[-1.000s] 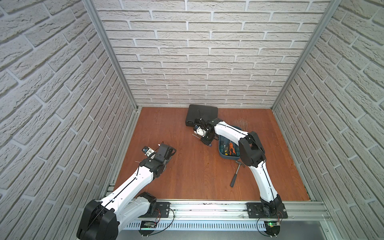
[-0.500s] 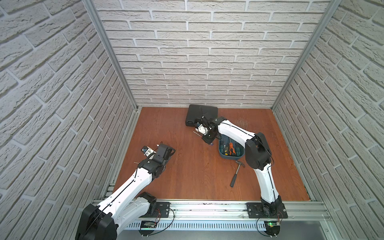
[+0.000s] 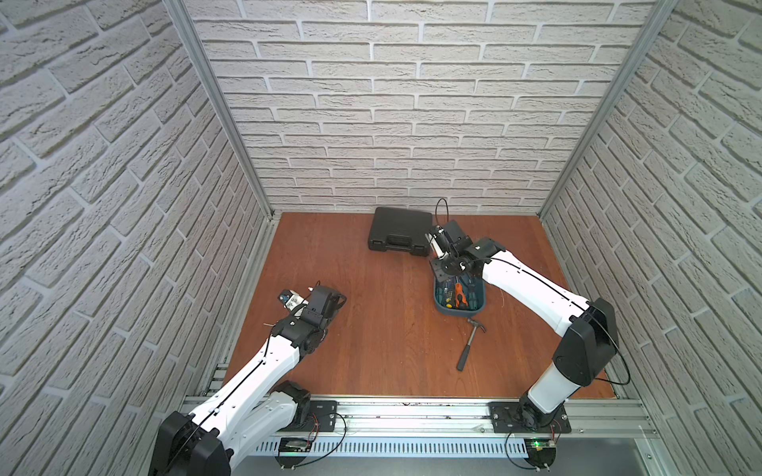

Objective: Put the screwdriver on the desktop into the storage box
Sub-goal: Place the screwdriver in the storage box.

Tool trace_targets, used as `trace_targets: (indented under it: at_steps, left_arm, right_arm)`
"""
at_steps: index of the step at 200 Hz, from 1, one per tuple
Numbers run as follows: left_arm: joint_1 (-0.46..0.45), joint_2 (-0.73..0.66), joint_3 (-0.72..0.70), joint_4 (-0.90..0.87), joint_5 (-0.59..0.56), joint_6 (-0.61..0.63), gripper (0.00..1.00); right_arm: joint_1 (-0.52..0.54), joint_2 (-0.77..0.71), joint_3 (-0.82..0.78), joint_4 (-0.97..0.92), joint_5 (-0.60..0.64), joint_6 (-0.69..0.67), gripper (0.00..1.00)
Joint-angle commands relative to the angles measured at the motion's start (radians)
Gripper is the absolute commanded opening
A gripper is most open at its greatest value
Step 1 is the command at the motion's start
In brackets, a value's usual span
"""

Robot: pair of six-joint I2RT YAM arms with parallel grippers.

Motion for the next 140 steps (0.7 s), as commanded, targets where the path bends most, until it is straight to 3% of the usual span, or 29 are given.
trace_targets:
  at_steps: [1,58,140]
  left_arm:
    - [0.006,0.006,-0.019,0.032,0.008,-0.002,0.62]
    - [0.006,-0.023,-0.024,0.014,0.014,-0.002,0.62]
    - [0.006,-0.031,-0.032,0.015,0.016,-0.015,0.62]
  right_arm:
    - [-0.054,-0.030,-0.041,-0.085,0.116,0.203,0.02]
    - [-0.171,0.022,-0.091,-0.077,-0.003,0.224,0.02]
    - [-0.184,0.108,-0.117,-0.069,-0.043,0.213,0.02]
